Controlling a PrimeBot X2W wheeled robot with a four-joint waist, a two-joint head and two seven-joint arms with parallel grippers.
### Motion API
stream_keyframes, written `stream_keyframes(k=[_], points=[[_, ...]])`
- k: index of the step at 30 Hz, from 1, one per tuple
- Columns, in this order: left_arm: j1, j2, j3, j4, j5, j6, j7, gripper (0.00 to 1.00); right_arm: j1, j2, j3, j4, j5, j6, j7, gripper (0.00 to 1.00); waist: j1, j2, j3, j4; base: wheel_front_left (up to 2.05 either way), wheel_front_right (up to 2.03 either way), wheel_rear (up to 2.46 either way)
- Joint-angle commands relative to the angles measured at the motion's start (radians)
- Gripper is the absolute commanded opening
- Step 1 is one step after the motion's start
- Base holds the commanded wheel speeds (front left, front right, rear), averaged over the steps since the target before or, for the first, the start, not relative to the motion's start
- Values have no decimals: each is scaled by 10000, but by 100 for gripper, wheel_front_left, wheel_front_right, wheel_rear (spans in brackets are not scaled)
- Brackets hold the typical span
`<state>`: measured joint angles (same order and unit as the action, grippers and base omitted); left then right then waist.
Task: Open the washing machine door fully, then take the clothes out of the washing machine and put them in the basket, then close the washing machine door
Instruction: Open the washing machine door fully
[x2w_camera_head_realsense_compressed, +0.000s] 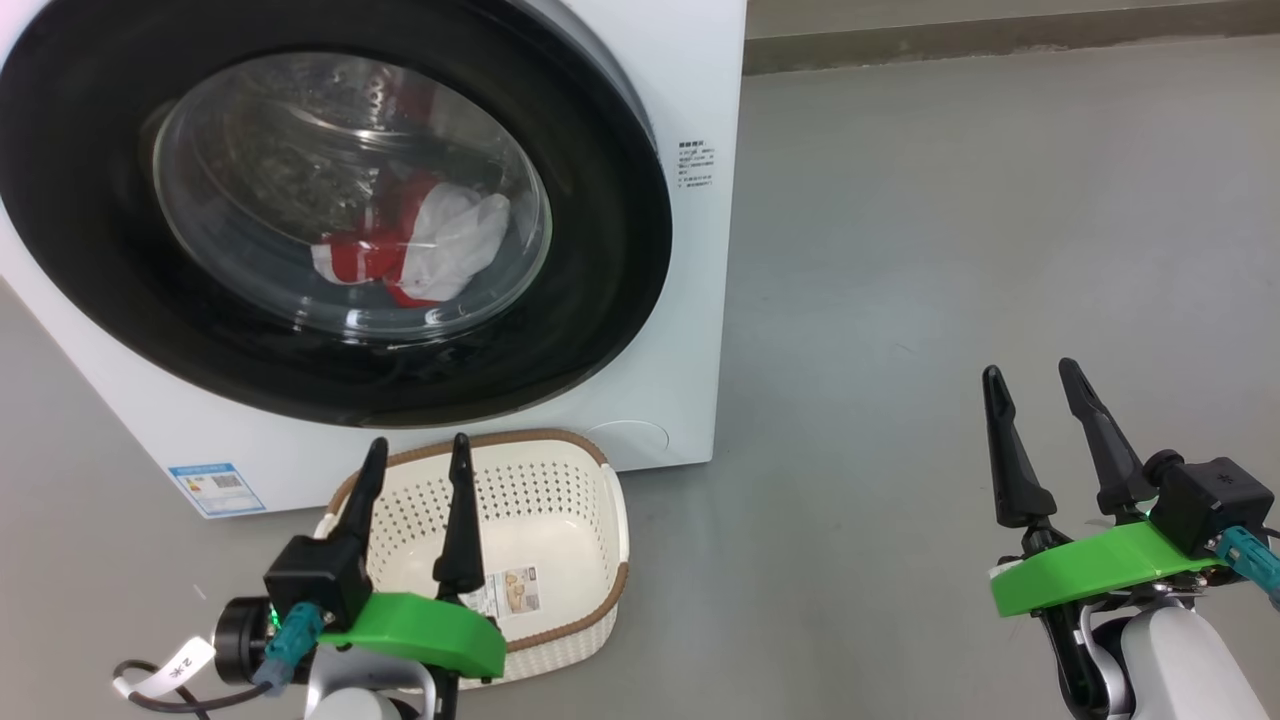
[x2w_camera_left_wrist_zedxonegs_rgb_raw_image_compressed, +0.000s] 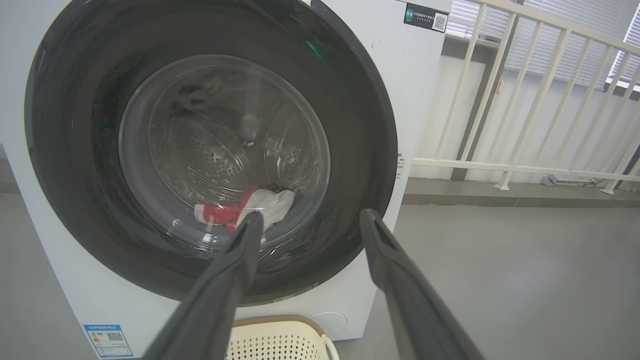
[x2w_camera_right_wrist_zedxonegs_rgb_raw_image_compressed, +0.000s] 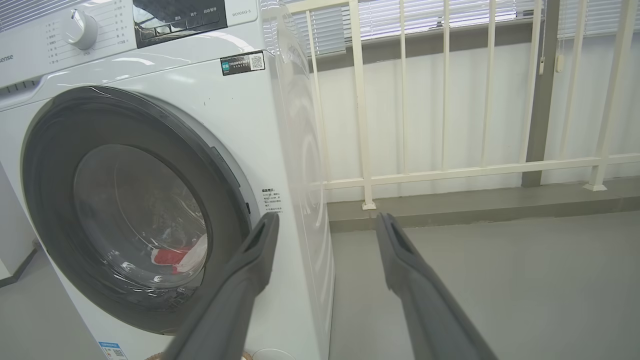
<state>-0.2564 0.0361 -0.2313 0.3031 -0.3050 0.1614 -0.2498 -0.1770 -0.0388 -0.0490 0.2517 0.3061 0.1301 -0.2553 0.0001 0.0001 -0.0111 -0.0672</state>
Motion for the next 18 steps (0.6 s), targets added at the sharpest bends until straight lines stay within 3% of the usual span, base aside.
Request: stream_keyframes(k=[1,16,17,18], points=[[-443,141,340,-213,-38,98,-120,100,-420,-114,214,-244,-51,6,-65,100,-1,-1,11,8,0,0,0],[-545,141,80,-1095,-329,163,-120,100,-684,-114,73,-415,64,6,-65,100,-1,-1,508,312,0,0,0],[-554,141,42,-1200,-345,178,-120,100,-743,-114,62,-466,66,6,-65,84,-1,-1,580,340,0,0,0],[-564,141,1,-1298,-357,197,-120,100,-803,-114,42,-518,57,6,-65,42,-1,-1,651,367,0,0,0]])
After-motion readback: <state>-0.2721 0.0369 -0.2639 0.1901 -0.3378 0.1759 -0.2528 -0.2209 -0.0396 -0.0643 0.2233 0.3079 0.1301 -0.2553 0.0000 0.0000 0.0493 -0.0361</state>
